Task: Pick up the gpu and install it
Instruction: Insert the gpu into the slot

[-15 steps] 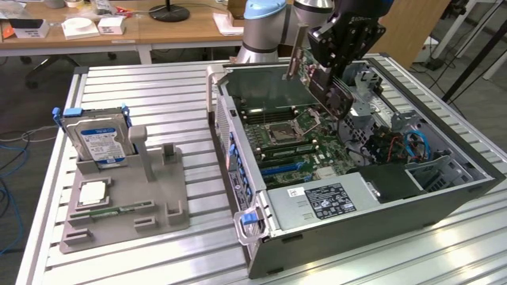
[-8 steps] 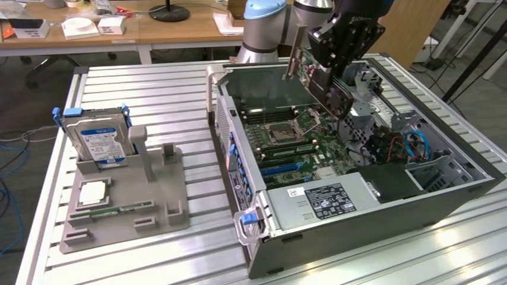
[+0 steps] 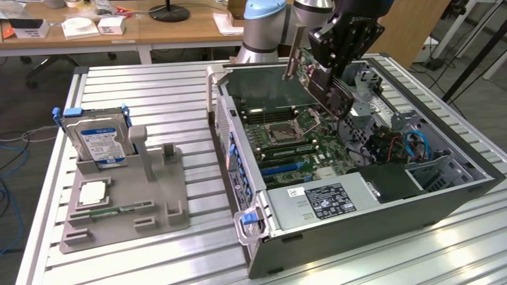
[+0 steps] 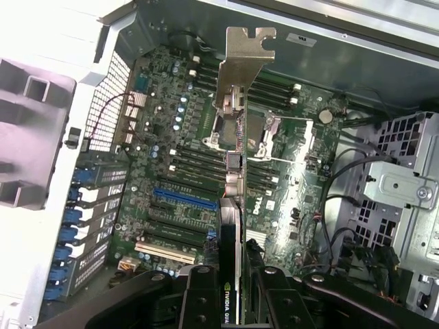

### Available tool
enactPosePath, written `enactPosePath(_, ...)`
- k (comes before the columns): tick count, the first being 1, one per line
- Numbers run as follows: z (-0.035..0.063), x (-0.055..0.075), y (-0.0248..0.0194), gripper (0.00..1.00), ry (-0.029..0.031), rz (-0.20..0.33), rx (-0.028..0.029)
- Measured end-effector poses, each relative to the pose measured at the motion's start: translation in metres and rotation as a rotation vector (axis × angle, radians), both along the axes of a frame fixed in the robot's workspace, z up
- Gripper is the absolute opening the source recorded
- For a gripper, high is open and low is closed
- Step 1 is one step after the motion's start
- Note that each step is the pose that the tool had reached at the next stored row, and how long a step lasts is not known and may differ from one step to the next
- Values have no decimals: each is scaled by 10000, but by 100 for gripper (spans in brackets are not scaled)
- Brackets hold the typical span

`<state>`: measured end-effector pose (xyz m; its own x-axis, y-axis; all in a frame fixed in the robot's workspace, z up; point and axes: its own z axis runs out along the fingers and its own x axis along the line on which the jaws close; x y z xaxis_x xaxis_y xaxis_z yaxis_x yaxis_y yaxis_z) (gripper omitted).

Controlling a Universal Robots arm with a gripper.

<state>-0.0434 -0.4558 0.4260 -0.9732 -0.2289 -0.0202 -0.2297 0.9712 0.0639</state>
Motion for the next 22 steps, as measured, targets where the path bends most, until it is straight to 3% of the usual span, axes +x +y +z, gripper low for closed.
enactPosePath(22, 0, 0, 0, 26, 0, 438, 0)
